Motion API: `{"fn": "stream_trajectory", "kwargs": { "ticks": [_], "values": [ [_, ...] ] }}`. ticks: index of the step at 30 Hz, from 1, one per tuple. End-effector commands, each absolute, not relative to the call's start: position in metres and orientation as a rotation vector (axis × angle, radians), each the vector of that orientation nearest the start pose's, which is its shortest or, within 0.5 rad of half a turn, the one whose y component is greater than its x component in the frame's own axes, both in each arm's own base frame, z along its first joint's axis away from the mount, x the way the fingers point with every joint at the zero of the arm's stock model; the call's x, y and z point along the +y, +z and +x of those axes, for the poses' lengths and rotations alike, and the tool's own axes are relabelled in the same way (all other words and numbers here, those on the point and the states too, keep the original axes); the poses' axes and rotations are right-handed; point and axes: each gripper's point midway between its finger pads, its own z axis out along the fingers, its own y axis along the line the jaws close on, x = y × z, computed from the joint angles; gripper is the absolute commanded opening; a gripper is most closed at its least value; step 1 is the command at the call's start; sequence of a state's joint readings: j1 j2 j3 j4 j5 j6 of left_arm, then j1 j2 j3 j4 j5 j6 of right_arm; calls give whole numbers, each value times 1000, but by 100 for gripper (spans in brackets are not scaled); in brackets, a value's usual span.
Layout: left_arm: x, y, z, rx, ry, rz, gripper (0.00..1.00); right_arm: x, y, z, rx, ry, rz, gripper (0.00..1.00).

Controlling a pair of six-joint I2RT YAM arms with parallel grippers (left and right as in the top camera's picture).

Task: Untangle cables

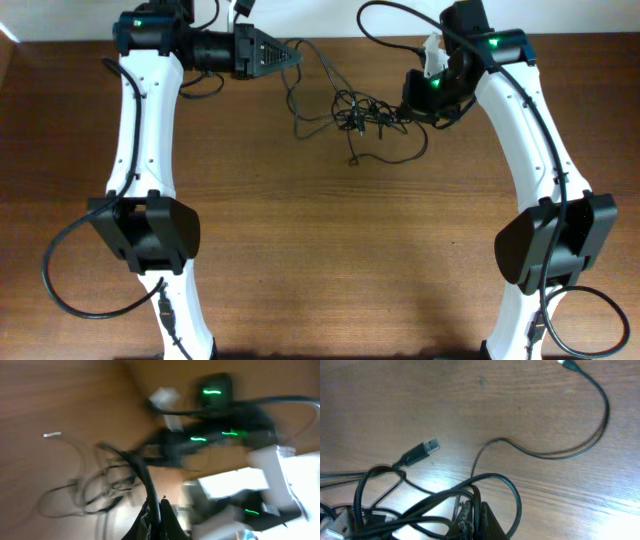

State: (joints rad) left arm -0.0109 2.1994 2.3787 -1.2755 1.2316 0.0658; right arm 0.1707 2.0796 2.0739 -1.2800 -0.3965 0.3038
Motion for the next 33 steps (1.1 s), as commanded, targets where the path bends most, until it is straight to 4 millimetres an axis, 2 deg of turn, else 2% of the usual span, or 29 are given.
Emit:
{"fn": "stream_trajectory", "kwargs": {
  "ticks": [1,3,5,8,11,13,14,15,17,19,22,24,26,28,29,30,31,33],
  "values": [
    [-94,253,500,2534,-799,206,0,126,165,430,2951,501,-19,4],
    [-55,229,502,2650,-476,72,0,123,163,421,2988,486,-64,4],
    [-35,221,499,2698,-318,31,0,117,161,414,3020,437,-78,4],
    [-4,208,490,2762,-75,-26,5,94,156,405,3077,291,-41,4],
    [1,192,484,2812,-27,-35,12,75,155,402,3106,275,45,4],
    [1,183,481,2839,-27,-36,16,72,156,400,3115,307,76,4],
    [1,178,478,2857,-34,-36,24,76,157,400,3113,346,76,5],
    [-4,175,476,2867,-72,-29,34,82,158,399,3108,400,55,13],
    [-24,177,476,2858,-231,26,41,100,163,398,3085,550,-27,41],
    [-50,183,476,2812,-430,184,41,115,166,395,3070,624,-111,60],
    [-77,195,473,2718,-642,369,42,133,169,391,3061,680,-165,60],
    [-102,210,470,2619,-845,456,41,131,173,397,3039,671,-144,60],
    [-118,215,467,2584,-910,499,40,106,194,413,2977,669,3,61],
    [-146,215,461,2575,-926,582,39,58,238,426,2857,647,163,65],
    [-157,214,459,2566,-931,617,39,42,250,427,2825,636,205,67],
    [-178,213,455,2547,-939,682,39,14,267,426,2778,615,285,70],
    [-201,210,451,2526,-949,750,40,-10,275,422,2752,598,362,74],
    [-254,201,438,2463,-971,908,42,-43,274,415,2747,580,448,77]
  ]
}}
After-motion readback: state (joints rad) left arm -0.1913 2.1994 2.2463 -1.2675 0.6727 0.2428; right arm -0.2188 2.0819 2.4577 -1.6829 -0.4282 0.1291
